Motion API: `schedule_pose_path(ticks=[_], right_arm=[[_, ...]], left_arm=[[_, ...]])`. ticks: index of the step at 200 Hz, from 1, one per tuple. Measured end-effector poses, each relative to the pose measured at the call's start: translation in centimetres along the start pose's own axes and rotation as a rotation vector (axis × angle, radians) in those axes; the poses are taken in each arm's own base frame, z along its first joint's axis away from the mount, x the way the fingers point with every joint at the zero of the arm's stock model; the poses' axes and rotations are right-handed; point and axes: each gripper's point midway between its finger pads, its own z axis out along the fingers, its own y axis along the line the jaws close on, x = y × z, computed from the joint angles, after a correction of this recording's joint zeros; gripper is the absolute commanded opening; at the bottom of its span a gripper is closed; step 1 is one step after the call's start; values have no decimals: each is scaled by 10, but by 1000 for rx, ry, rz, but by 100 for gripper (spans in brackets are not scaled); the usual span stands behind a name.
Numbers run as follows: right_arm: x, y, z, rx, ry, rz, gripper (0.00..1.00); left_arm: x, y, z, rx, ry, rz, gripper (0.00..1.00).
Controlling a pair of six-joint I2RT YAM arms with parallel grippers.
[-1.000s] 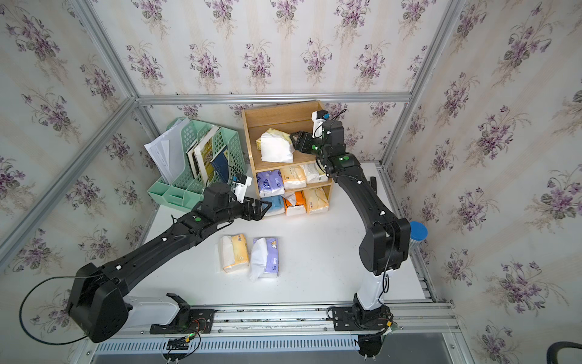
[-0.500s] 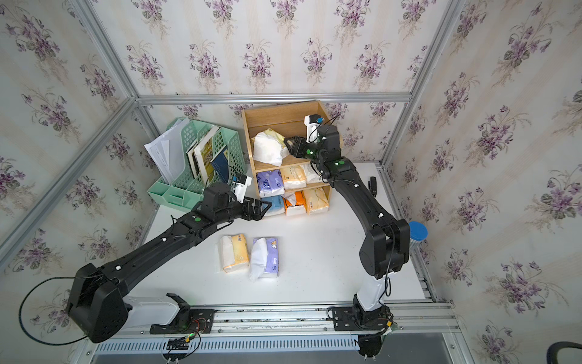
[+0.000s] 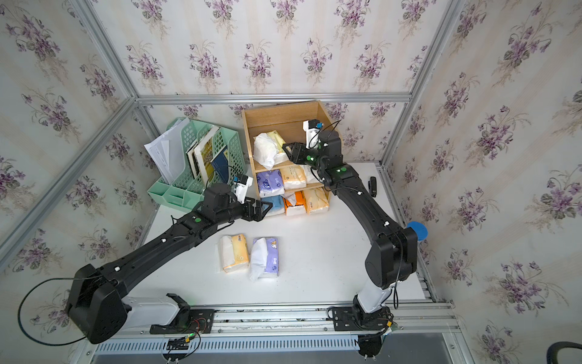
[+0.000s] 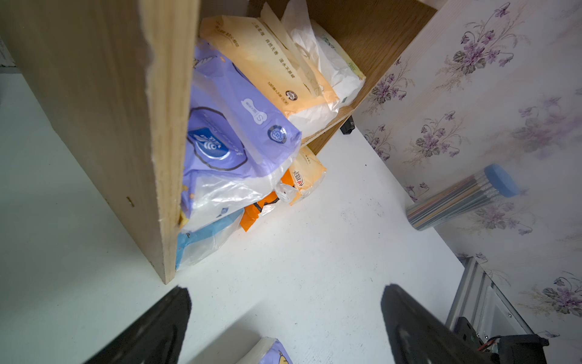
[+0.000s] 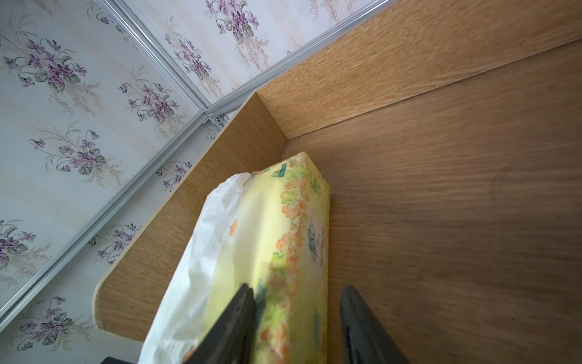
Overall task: Remove the tissue boxes from the shelf
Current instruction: Adjust the box of tissues on the shelf, then pick up a box of tissues from the shelf.
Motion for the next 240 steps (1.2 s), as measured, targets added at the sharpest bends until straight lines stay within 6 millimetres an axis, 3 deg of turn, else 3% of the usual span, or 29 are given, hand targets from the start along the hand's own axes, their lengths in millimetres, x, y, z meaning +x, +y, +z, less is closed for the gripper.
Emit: schedule_pose_path(ticks=[55, 108, 135, 169, 219, 240], right_arm=[[-6, 17, -12, -25, -11, 27, 65], [9, 33, -5, -44, 25, 24, 66], [14, 28, 1, -19, 29, 28, 64], [20, 27, 8, -2, 36, 30, 48], [14, 37, 3, -9, 11, 18, 12], [7, 43, -7, -10, -11, 11, 8]], left_arm=[[0, -4, 0, 7, 0, 5, 99], [3, -11, 2, 21, 9, 13, 99], [2, -14, -1, 24, 0, 18, 99], [0, -15, -5, 17, -12, 22, 99], [-1, -15, -11, 5, -15, 25, 99], [-2, -13, -15, -11, -19, 25, 99]])
